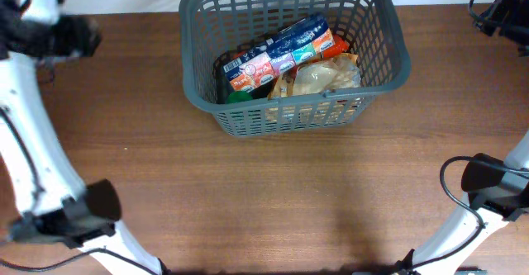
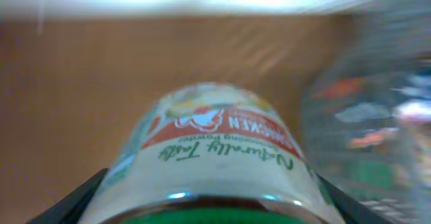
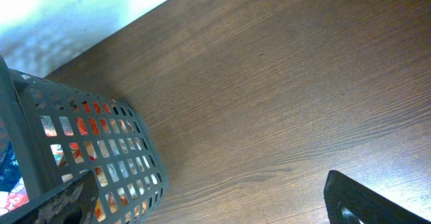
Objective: Pack container
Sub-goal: 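Place the second jar into the basket and withdraw left gripper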
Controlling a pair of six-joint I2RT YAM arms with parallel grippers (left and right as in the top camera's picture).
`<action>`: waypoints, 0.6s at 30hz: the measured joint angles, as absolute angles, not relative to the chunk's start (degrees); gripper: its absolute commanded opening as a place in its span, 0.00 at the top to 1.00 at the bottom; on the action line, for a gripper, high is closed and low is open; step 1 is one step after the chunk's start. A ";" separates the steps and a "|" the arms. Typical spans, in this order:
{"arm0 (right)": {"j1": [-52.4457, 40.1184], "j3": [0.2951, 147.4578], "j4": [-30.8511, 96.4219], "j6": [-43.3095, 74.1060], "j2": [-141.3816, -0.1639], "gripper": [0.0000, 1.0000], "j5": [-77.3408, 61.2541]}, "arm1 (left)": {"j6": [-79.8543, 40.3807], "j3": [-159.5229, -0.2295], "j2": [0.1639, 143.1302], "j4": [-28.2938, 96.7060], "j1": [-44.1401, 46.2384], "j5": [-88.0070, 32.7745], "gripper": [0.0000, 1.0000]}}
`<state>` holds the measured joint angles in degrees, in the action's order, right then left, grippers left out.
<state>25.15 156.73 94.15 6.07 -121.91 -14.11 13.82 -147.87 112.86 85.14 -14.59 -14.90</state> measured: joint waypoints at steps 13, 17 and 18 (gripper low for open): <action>25.15 156.73 94.13 6.07 -121.91 0.01 -14.09 | 49.04 -154.58 118.45 84.27 22.46 -15.53 0.98; 25.15 156.73 94.13 6.04 -121.91 0.01 -14.11 | 51.75 -154.06 127.28 87.42 23.99 -10.85 0.98; 25.15 156.73 94.15 6.07 -121.91 0.01 -14.11 | 51.96 -153.93 129.01 88.71 23.99 -9.67 0.98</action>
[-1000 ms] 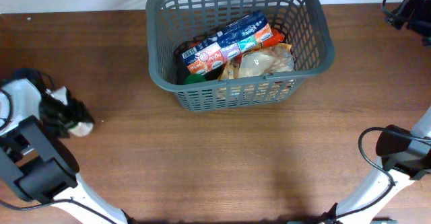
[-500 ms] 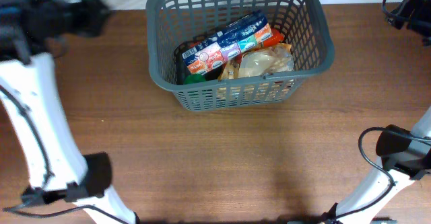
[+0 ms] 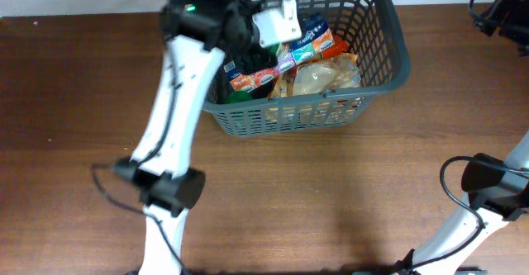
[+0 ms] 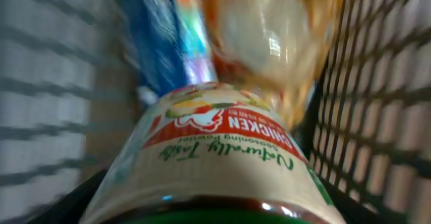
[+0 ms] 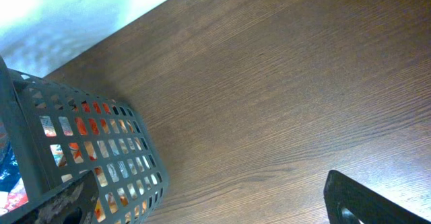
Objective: Pack container
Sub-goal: 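Place the second jar into the basket and withdraw left gripper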
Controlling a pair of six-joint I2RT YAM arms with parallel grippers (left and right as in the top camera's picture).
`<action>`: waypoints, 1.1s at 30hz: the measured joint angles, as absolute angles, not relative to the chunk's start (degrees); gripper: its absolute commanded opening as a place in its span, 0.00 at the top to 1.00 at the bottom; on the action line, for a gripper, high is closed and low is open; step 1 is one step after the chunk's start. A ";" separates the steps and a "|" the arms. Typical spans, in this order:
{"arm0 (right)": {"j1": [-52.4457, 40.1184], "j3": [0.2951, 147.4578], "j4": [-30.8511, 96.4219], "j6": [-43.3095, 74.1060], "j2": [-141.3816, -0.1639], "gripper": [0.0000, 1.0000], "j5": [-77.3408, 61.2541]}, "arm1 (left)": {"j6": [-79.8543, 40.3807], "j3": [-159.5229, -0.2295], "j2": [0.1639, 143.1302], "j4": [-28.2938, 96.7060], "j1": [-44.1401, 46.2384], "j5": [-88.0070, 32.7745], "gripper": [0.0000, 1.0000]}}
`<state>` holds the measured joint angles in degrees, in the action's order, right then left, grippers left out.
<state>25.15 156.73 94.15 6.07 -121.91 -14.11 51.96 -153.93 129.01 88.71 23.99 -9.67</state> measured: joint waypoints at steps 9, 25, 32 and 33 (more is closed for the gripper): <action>25.15 156.73 94.13 6.04 -121.91 0.02 -14.11 | 53.01 -151.83 136.51 96.42 23.44 2.04 0.98; 25.17 156.73 94.13 6.07 -121.95 0.01 -14.11 | 52.73 -142.39 136.51 96.60 20.53 1.96 0.98; 25.15 156.73 94.13 6.07 -121.95 0.01 -14.09 | 52.71 -140.07 136.38 96.62 20.53 1.96 0.70; 25.15 156.73 94.13 6.04 -121.95 0.01 -14.09 | 52.71 -140.07 136.38 96.62 20.53 1.96 0.68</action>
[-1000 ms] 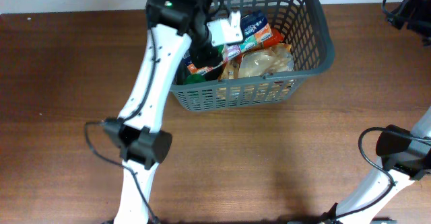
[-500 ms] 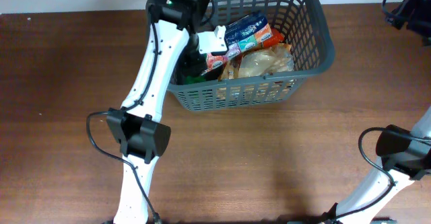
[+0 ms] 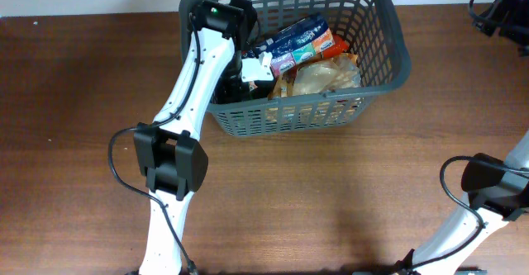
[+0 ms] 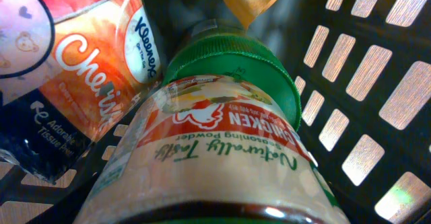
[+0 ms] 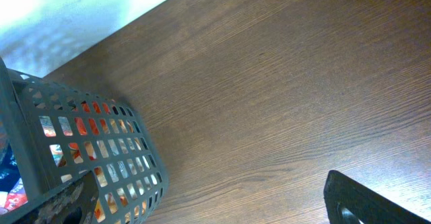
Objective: Pack container
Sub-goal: 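Place the second jar into the basket and withdraw left gripper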
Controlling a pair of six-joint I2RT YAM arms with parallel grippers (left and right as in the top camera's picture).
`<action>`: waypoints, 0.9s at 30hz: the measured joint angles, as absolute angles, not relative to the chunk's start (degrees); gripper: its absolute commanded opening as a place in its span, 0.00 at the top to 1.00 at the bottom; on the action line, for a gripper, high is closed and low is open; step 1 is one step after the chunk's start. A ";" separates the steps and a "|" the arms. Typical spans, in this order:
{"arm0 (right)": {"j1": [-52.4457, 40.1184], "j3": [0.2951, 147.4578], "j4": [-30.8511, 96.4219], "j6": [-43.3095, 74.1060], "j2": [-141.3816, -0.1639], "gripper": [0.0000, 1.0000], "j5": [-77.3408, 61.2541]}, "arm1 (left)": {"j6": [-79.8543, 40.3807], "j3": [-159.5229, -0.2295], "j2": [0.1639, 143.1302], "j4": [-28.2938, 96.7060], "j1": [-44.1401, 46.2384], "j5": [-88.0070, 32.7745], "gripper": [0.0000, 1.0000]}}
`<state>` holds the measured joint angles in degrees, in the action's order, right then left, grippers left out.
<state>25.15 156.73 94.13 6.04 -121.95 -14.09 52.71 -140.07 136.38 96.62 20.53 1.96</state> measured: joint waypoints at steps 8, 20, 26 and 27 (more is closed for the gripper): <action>25.15 156.73 94.13 6.07 -121.95 0.01 -14.09 | 52.47 -139.46 135.24 96.60 20.53 1.96 0.01; 25.15 156.73 94.13 6.07 -121.95 0.01 -14.11 | 49.54 -139.55 120.53 94.28 20.49 2.46 0.01; 25.15 156.73 94.13 6.07 -121.95 0.01 -14.11 | 40.84 -147.39 113.21 86.19 18.35 4.05 0.01; 25.15 156.73 94.15 6.07 -121.95 0.01 -14.11 | 39.18 -148.70 111.87 84.01 17.45 4.14 0.01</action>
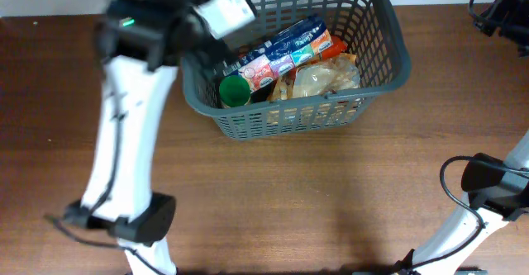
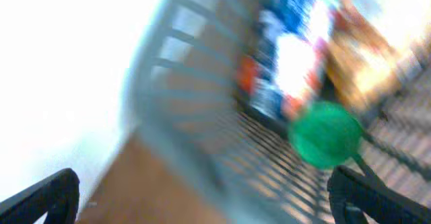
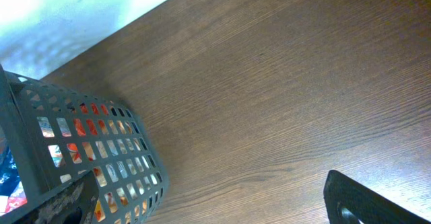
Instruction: Pack container
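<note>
A grey slatted basket point(image 1: 289, 120) stands at the back middle of the wooden table. Inside its left front corner a jar with a green lid point(image 1: 234, 91) stands upright. In the blurred left wrist view the lid point(image 2: 324, 134) appears inside the basket wall point(image 2: 195, 109). My left gripper point(image 2: 202, 207) is open and empty, up and to the left of the basket's rim. The right gripper point(image 3: 215, 209) is open over bare table, to the right of the basket point(image 3: 81, 143).
In the basket lie a blue and orange tissue pack point(image 1: 285, 52) and a clear bag of pale food point(image 1: 326, 77). The left arm point(image 1: 132, 101) crosses the table left of the basket. The right arm's base point(image 1: 492, 184) sits at the right edge.
My left gripper has let go of the jar and come up out of the basket to its left. The jar stays upright in the left front corner. The right arm is unmoved.
The left gripper first held the seasoning jar at the far left of the table. Then it carried the jar over the basket, then deep in its left front corner. Now the jar stands there and the gripper is out, open.
</note>
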Controlling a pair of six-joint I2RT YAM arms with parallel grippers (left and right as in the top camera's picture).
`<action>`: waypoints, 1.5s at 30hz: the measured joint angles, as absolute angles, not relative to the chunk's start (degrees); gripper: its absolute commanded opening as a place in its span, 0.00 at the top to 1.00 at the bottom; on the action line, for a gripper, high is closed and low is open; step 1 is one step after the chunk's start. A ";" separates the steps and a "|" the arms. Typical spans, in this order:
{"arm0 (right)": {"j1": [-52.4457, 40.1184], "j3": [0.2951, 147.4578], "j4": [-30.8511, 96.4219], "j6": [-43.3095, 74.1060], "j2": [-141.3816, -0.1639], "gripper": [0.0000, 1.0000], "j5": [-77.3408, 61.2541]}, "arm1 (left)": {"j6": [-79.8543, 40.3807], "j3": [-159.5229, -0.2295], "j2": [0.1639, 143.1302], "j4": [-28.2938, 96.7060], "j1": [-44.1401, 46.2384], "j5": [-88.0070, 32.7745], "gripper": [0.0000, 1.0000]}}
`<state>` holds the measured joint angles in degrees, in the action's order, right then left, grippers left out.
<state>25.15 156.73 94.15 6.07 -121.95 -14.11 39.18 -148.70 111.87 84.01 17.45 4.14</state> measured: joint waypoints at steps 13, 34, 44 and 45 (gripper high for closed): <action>25.15 156.73 94.13 6.04 -121.97 0.01 -14.11 | 9.21 -152.46 106.28 78.65 -14.26 11.00 0.01; -3.64 147.22 84.05 4.25 -92.12 0.01 -10.46 | 6.50 -152.46 108.36 79.70 -16.53 11.03 0.01; -3.57 72.23 34.37 2.96 -32.34 0.01 10.04 | 6.35 -152.42 108.36 79.83 -16.53 11.05 0.01; -3.57 69.06 34.24 2.96 -30.24 0.01 10.33 | 6.35 -152.42 108.36 79.94 -16.53 11.03 0.01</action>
